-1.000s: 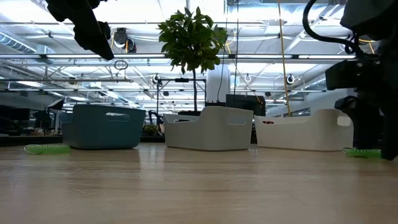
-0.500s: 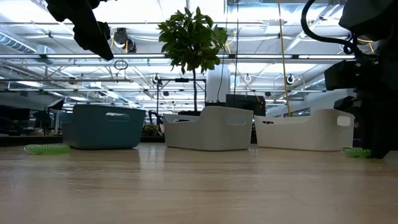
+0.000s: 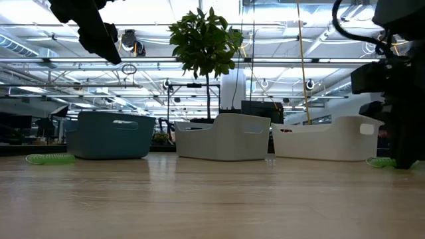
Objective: Sort spring keychains
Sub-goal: Put the top right green spring keychain into the blue bin
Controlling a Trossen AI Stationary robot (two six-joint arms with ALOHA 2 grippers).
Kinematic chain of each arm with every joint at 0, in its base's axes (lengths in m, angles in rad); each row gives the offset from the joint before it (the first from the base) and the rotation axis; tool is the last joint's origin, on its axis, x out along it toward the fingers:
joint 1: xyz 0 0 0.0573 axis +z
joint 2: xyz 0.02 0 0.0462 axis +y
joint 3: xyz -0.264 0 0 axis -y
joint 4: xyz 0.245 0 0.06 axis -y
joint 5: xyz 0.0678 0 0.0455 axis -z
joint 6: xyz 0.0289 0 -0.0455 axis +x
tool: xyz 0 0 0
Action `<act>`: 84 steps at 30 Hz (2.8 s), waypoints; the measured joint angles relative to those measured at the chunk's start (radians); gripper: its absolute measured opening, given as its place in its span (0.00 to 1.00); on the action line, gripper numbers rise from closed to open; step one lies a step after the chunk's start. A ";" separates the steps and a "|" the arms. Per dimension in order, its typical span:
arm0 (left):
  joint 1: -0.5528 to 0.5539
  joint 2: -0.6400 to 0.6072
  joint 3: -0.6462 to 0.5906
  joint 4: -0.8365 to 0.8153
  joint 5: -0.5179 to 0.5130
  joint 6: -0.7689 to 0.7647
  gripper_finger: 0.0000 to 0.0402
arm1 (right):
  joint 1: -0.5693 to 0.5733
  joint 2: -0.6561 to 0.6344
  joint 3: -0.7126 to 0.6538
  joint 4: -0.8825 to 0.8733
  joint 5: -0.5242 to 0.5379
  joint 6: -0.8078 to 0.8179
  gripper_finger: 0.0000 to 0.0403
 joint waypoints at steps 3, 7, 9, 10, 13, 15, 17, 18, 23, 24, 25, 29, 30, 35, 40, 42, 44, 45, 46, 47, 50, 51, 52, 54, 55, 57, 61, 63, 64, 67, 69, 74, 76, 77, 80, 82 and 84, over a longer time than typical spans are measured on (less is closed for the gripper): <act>0.000 0.000 0.000 0.000 0.000 0.000 0.73 | 0.030 -0.023 0.016 0.016 0.014 0.000 0.00; 0.001 0.000 0.000 0.001 0.000 0.007 0.73 | 0.073 -0.048 0.032 0.035 0.063 -0.003 0.00; 0.002 0.000 0.000 0.006 -0.001 0.012 0.73 | 0.091 -0.060 0.038 0.081 0.078 -0.024 0.00; 0.002 0.000 0.000 0.008 -0.003 0.021 0.73 | 0.099 -0.065 0.042 0.116 0.078 -0.040 0.00; 0.002 0.000 0.000 0.029 -0.005 0.052 0.73 | 0.117 -0.075 0.043 0.218 0.078 -0.099 0.00; 0.002 0.000 0.000 0.050 -0.008 0.076 0.73 | 0.122 -0.082 0.043 0.301 0.079 -0.150 0.00; 0.002 0.000 0.000 0.085 -0.009 0.098 0.73 | 0.123 -0.088 0.043 0.383 0.079 -0.204 0.00; 0.002 0.000 0.000 0.103 -0.009 0.110 0.73 | 0.123 -0.089 0.043 0.422 0.079 -0.235 0.00; 0.002 0.000 0.000 0.201 -0.009 0.170 0.73 | 0.123 -0.090 0.043 0.604 0.080 -0.407 0.00; 0.002 0.000 0.000 0.219 -0.009 0.181 0.73 | 0.122 -0.090 0.043 0.639 0.080 -0.445 0.00; 0.002 0.000 0.000 0.234 -0.010 0.193 0.73 | 0.121 -0.090 0.043 0.675 0.081 -0.484 0.00; 0.002 0.000 0.000 0.304 -0.011 0.243 0.73 | 0.112 -0.090 0.043 0.840 0.083 -0.646 0.00; 0.002 0.000 0.000 0.325 -0.017 0.259 0.73 | 0.109 -0.090 0.043 0.877 0.083 -0.685 0.00; 0.002 0.000 0.000 0.441 -0.070 0.364 0.73 | 0.067 -0.090 0.043 1.047 0.079 -0.822 0.00; 0.002 0.000 0.000 0.576 -0.099 0.501 0.73 | -0.007 -0.090 0.043 1.160 -0.052 -0.873 0.00; 0.002 0.000 0.000 0.629 -0.099 0.547 0.73 | -0.044 -0.090 0.043 1.212 -0.133 -0.874 0.00; 0.002 0.000 0.000 0.674 -0.094 0.580 0.73 | -0.083 -0.090 0.044 1.244 -0.190 -0.875 0.00; 0.002 0.000 0.000 0.693 -0.081 0.596 0.73 | -0.103 -0.090 0.044 1.255 -0.216 -0.875 0.00; 0.005 0.000 0.000 0.711 -0.067 0.609 0.73 | -0.122 -0.090 0.047 1.260 -0.244 -0.873 0.00; 0.007 0.000 0.000 0.727 -0.047 0.619 0.73 | -0.141 -0.090 0.054 1.260 -0.276 -0.869 0.00; 0.020 0.000 0.000 0.767 -0.001 0.630 0.73 | -0.187 -0.058 0.102 1.264 -0.357 -0.858 0.00; 0.027 0.000 0.000 0.778 0.000 0.631 0.73 | -0.197 -0.044 0.119 1.257 -0.375 -0.858 0.00; 0.032 0.000 0.000 0.787 0.000 0.632 0.73 | -0.206 -0.027 0.139 1.244 -0.397 -0.858 0.00; 0.047 0.000 0.000 0.796 0.000 0.640 0.73 | -0.223 0.013 0.188 1.232 -0.430 -0.863 0.00; 0.053 0.000 0.000 0.801 0.001 0.644 0.73 | -0.230 0.030 0.213 1.214 -0.446 -0.869 0.00; 0.059 0.000 0.000 0.820 0.016 0.653 0.73 | -0.239 0.061 0.265 1.166 -0.458 -0.889 0.00; 0.068 0.008 0.000 0.865 0.075 0.657 0.73 | -0.265 0.130 0.371 1.099 -0.480 -0.922 0.00; 0.068 0.010 0.000 0.858 0.079 0.658 0.73 | -0.279 0.166 0.429 1.074 -0.505 -0.940 0.00; 0.068 0.010 0.000 0.859 0.079 0.658 0.73 | -0.286 0.181 0.456 1.055 -0.523 -0.944 0.00; 0.065 0.010 0.000 0.857 0.080 0.658 0.73 | -0.302 0.224 0.532 0.981 -0.528 -0.963 0.00; 0.058 0.010 0.000 0.853 0.080 0.658 0.73 | -0.308 0.240 0.566 0.937 -0.527 -0.973 0.00; 0.033 0.010 0.000 0.854 0.107 0.679 0.73 | -0.321 0.246 0.590 0.933 -0.527 -0.997 0.00; 0.031 0.010 0.000 0.855 0.109 0.682 0.73 | -0.328 0.246 0.590 0.952 -0.528 -0.996 0.00; 0.032 0.013 0.000 0.858 0.107 0.681 0.73 | -0.333 0.246 0.590 0.959 -0.528 -0.993 0.00; 0.033 0.025 0.000 0.879 0.080 0.683 0.73 | -0.338 0.246 0.590 0.961 -0.527 -0.991 0.00; 0.033 0.034 0.000 0.915 0.064 0.681 0.73 | -0.338 0.246 0.590 0.959 -0.527 -0.990 0.00; 0.033 0.046 0.002 0.931 0.056 0.681 0.73 | -0.338 0.246 0.590 0.957 -0.528 -0.990 0.00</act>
